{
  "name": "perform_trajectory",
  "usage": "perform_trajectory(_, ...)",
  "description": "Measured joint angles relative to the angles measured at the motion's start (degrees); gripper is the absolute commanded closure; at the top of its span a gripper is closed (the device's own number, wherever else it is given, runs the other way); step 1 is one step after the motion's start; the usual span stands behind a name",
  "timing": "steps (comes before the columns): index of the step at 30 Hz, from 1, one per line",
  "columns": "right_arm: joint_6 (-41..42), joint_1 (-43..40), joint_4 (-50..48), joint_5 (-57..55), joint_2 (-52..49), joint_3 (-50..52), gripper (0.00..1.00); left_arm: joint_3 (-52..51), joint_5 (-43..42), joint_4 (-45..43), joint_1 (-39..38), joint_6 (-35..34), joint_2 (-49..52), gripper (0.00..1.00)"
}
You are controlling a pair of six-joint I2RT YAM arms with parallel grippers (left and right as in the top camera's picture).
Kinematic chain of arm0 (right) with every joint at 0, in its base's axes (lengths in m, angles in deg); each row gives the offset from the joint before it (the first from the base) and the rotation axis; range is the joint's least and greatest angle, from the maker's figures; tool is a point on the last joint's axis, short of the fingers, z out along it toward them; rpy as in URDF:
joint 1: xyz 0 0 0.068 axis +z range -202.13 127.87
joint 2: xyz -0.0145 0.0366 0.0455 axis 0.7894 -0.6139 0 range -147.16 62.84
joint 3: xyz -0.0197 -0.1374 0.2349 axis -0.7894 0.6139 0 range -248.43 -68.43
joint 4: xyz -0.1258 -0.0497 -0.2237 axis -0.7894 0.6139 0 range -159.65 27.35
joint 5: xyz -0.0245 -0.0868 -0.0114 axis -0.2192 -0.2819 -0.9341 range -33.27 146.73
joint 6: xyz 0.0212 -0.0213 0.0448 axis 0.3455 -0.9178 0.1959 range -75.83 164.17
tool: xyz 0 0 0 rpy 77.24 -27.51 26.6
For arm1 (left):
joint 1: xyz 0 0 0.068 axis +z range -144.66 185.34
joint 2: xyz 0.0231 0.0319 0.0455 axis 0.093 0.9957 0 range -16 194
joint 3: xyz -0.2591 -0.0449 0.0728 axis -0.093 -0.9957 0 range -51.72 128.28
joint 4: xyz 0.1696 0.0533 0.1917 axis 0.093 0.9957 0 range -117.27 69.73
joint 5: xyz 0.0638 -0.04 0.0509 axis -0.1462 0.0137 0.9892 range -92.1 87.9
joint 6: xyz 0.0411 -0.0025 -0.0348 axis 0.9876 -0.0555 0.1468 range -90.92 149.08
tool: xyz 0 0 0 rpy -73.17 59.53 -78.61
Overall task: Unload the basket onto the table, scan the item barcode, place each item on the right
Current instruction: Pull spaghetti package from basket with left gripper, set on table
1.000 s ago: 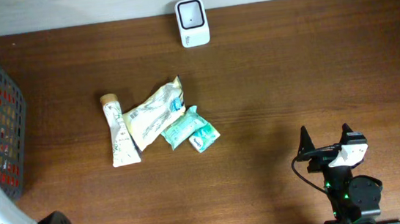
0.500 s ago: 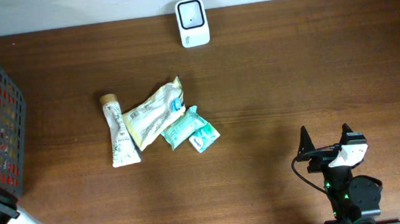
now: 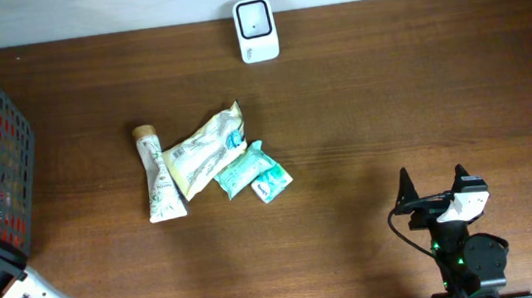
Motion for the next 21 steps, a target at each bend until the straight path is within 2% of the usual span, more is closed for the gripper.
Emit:
perform_trajectory(4,0.02,0.00,0.00,0.00,0.00,0.00,0.01,17.90,8.35,6.73,0.28,-2.86,0.50,1.00)
perform_trajectory(8,0.02,0.00,0.00,0.00,0.00,0.00,0.01,32.63,8.92,10.16,-0.37,-6.29,-13.27,1.00)
perform_trajectory(10,0.00,0.00,0.00,0.00,0.00,0.00,0.01,35.63,7.28,14.62,-3.87,-7.39,-20.72,1.00)
perform_trajectory(12,0.00,0.00,0.00,0.00,0.02,0.00,0.01,37.07,4.50,18.58,-11.45,-9.70,-25.46,1.00)
perform_trajectory(13,0.00,0.00,0.00,0.00,0.00,0.00,0.01,36.89,4.00,21.33,-16.74,-11.54,-25.88,1.00)
perform_trajectory(15,-0.04,0.00,-0.02,0.00,0.00,0.00,0.02,32.41,3.91,21.14,-27.54,-14.03,-25.07,1.00)
perform_trajectory(18,0.02,0.00,0.00,-0.02,0.00,0.00,0.01,19.71,4.59,20.11,-44.76,-15.15,-24.09,1.00)
perform_trajectory(19,-0.04,0.00,0.02,0.02,-0.02,0.00,0.01,15.52,4.61,18.40,-48.54,-15.23,-23.76,1.00)
perform_trajectory(21,0.02,0.00,0.00,0.00,-0.02,0.00,0.02,-0.61,4.66,7.52,-60.57,-15.52,-23.32,1.00)
